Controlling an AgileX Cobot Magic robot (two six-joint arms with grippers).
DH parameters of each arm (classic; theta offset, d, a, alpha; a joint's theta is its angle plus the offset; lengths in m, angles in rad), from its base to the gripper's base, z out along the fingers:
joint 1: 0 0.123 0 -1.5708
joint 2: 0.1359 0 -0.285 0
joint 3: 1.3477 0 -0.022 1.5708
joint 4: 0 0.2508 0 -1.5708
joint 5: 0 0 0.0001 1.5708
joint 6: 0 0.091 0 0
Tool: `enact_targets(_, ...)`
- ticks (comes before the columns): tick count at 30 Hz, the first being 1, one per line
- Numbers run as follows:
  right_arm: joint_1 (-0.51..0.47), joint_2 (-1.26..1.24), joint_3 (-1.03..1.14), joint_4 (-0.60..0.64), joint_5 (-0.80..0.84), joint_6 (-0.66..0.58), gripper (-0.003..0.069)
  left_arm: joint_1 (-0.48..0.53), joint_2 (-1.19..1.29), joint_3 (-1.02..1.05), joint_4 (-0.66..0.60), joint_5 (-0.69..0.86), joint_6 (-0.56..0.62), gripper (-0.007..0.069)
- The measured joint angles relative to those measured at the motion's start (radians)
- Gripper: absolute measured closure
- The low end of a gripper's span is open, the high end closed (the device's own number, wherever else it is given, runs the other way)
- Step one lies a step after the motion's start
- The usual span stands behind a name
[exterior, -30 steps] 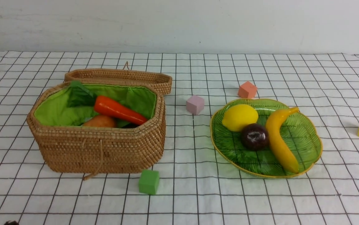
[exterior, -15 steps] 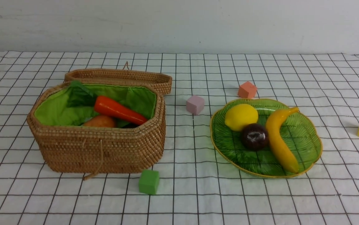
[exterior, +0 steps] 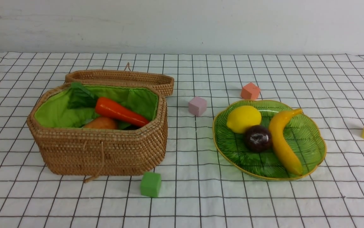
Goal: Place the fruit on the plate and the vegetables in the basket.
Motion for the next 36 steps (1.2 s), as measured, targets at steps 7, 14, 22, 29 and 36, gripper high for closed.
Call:
enact_targets(7,-0.184,-0.265,0.392,0.001,-0.365,-0.202,0.0667,0.0,0.0,0.0,0.0,0.008,0.0,0.063)
enact_targets(14,-0.205,-0.413,0.597,0.016,-0.475,-0.211,0.0667,0.0,0.0,0.0,0.0,0.01,0.0,0.0624)
enact_targets(22,-0.205,-0.414,0.598,0.043,-0.48,-0.213,0.0667,0.0,0.0,0.001,0.0,0.012,0.0,0.062)
enact_targets(29,-0.205,-0.414,0.598,0.044,-0.481,-0.213,0.0664,0.0,0.0,0.001,0.0,0.013,0.0,0.0615)
enact_targets(36,-0.205,-0.414,0.598,0.044,-0.482,-0.214,0.0662,0.0,0.0,0.001,0.0,0.013,0.0,0.0606)
